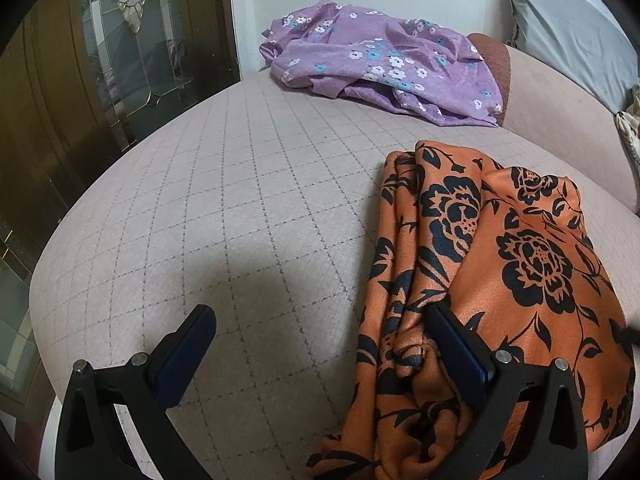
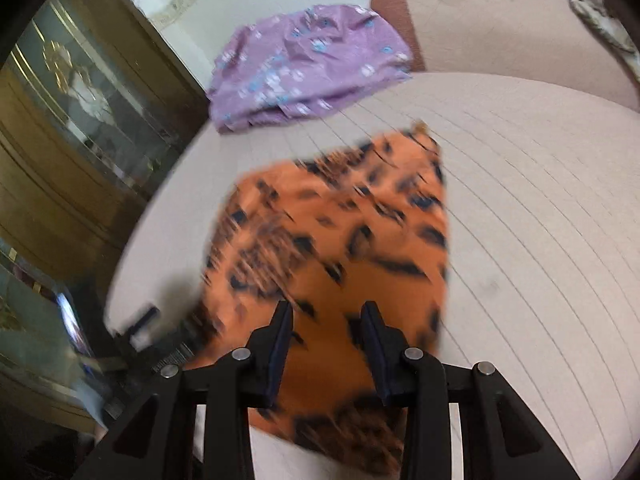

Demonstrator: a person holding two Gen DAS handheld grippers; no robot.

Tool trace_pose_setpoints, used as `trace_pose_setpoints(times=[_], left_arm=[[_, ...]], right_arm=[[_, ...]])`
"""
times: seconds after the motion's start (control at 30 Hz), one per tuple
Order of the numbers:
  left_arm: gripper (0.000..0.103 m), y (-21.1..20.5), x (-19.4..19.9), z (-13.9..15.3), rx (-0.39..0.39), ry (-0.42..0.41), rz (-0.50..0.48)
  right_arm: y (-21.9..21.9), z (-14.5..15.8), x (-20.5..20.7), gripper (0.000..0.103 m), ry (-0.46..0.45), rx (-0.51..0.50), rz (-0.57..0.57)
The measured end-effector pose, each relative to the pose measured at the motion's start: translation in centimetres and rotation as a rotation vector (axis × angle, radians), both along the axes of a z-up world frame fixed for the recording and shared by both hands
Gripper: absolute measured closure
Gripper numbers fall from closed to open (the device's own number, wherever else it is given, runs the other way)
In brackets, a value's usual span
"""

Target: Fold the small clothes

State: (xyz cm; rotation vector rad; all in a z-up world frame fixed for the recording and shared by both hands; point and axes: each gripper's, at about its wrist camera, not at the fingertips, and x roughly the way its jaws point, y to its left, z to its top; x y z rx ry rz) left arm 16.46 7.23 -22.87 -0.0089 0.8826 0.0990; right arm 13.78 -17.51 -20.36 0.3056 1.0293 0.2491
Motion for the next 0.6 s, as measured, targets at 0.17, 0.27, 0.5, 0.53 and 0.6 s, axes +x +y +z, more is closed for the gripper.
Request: trace_pose_setpoints(times=[0.17, 0.27, 0.5, 0.53, 0.6], left_arm=[[0.0, -0.7, -0.3, -0.1, 0.045, -0.027, 0.004], [0.0, -0.8, -0.4, -0.1, 0.049, -0.037, 0.007], [0.0, 0.4, -0.4, -0.2, -0.045, -0.024, 0.012], [0.0, 0.8, -0.4, 0.0, -0.072, -0.015, 0.01], [0.0, 1.0, -0.4, 0.5, -0.087, -0.003, 0.002]], right_arm=[[1.0, -2.9, -1.6, 0.063, -0.069, -0.088, 0.062], [0.8, -3.0, -1.5, 0.063, -0.069, -0.072, 0.036], [0.4, -1.9, -2.8, 0.061, -0.095, -0.061, 0.058], [0.0, -1.3, -3.2, 0.051, -0.073, -0.019, 0.063], [-1.2, 0.1, -4.3, 0.035, -0.065, 0.072, 0.068]])
